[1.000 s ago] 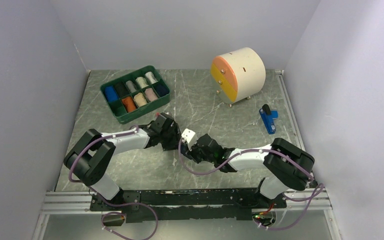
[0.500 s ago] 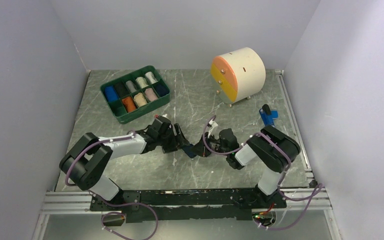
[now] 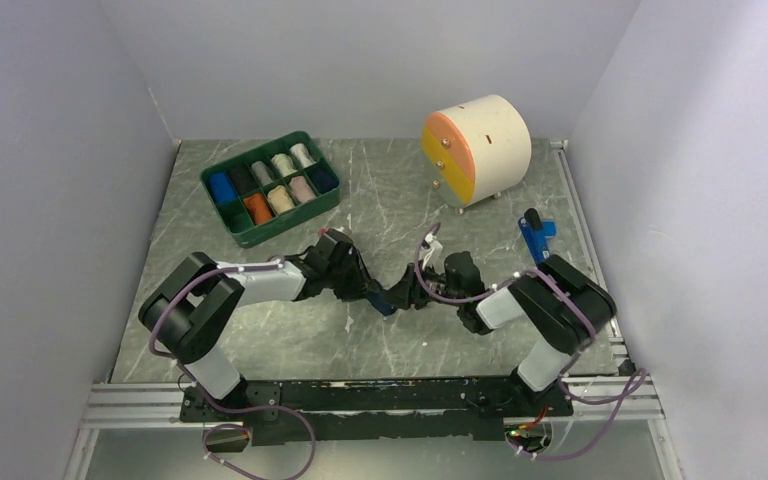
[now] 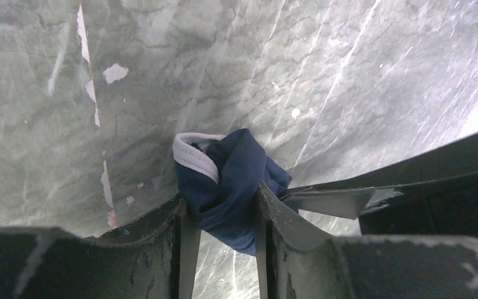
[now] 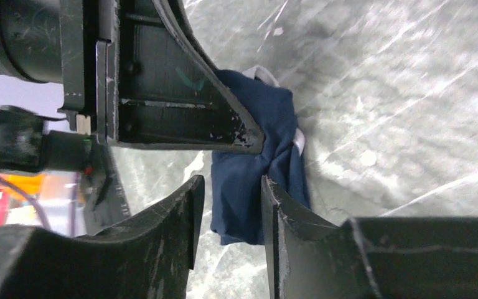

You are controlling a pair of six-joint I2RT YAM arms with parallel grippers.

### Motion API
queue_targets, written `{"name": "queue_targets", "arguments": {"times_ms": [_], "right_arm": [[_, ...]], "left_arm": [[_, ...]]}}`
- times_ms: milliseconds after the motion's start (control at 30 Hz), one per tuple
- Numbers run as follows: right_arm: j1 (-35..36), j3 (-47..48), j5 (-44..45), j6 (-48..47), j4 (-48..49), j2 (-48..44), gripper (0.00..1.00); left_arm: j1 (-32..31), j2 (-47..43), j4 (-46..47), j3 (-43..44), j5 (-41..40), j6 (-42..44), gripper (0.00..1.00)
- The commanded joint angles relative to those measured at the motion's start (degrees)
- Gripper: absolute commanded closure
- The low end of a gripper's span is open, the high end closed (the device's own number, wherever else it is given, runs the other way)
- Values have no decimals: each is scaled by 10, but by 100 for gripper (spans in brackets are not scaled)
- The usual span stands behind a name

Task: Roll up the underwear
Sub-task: Roll the underwear to the center of the board.

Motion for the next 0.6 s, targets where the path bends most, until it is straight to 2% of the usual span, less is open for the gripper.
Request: {"name": "queue_targets", "arguments": {"times_ms": [0, 67, 167, 400, 567], "right_arm": [[29, 66, 89, -167, -272, -100, 56], [58, 89, 150, -239, -347, -134, 55], [103, 118, 234, -294, -412, -162, 54], [173, 152, 306, -331, -449, -137, 57], [183, 148, 343, -323, -454, -119, 63]], "left_arm": [[-2, 21, -41, 17, -25, 4, 62], [-2, 20, -43, 18, -28, 3, 62], [-2, 21, -48, 20, -29, 1, 62], [-2, 23, -56, 29, -28, 1, 61], [-2, 24, -52, 27, -22, -2, 60]]}}
